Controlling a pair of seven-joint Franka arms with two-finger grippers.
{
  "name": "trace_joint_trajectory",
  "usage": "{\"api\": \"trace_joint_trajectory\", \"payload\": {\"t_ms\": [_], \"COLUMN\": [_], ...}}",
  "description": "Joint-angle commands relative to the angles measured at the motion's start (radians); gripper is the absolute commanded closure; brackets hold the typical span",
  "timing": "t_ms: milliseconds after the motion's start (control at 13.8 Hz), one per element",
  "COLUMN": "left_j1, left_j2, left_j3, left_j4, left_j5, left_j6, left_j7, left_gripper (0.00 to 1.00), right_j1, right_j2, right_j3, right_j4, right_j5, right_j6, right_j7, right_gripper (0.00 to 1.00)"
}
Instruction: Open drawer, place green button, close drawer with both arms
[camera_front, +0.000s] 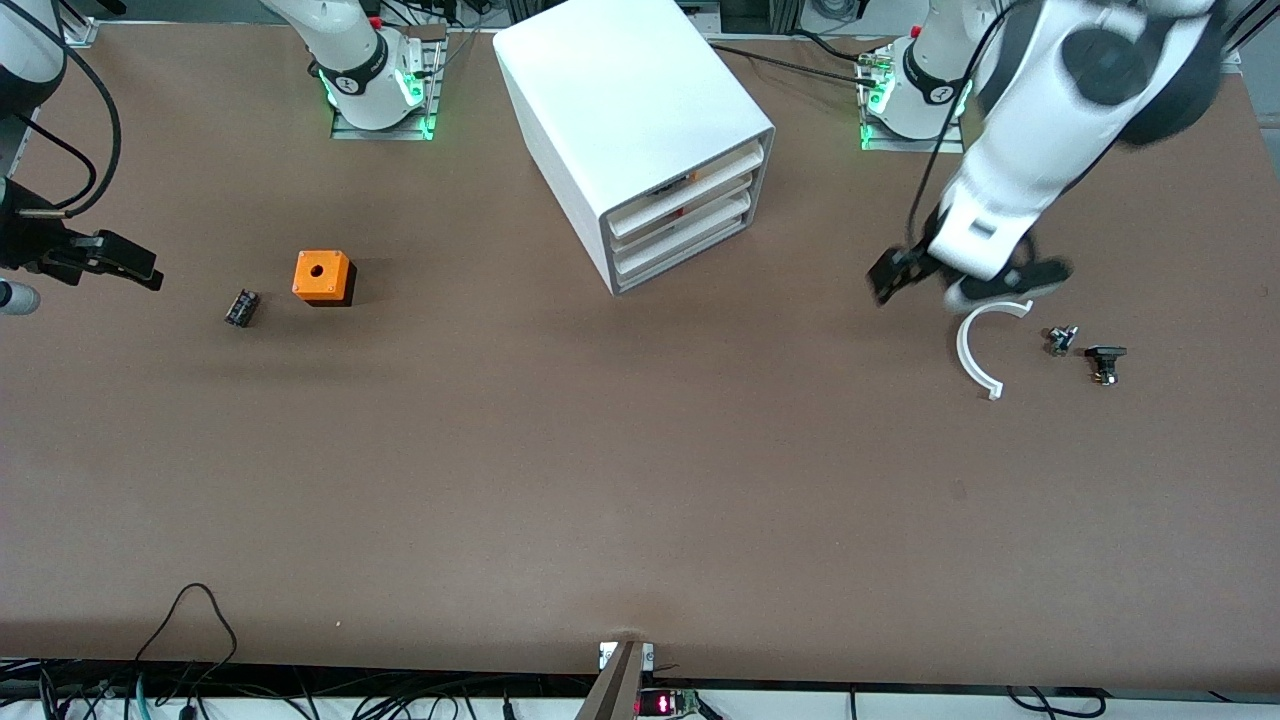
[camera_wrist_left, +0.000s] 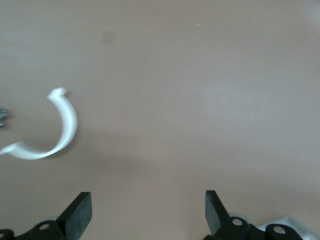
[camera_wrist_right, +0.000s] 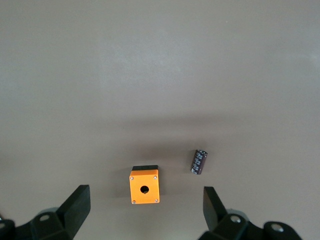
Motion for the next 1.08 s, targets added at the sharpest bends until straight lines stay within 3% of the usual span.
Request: {"api": "trace_joint_trajectory", "payload": {"t_ms": [0,289,1012], "left_j1": [0.005,0.049,0.097], "left_j2": [-0.024,-0.033,0.039], "left_j3": [0.086,0.132,0.135], "left_j4": [0.095,0.116,0.161], "left_j5": [0.033,0.068,0.044], "left_j6": [-0.174,-0.199,-0.22], "left_j7": [0.177,0.39,0.401], "left_gripper": [0.0,0.0,0.0], "right_j1": [-0.002,-0.002,0.004], "right_j2": [-0.007,-0.007,-0.008], "right_j3": [0.002,0.002,0.005], "right_j4": [0.004,0.004,0.006], "right_j5": [0.014,0.014,0.016], "right_j6": [-0.01,-0.008,-0.001], "right_j7": [-0.017,-0.018,-0.012], "right_gripper": [0.0,0.0,0.0]}}
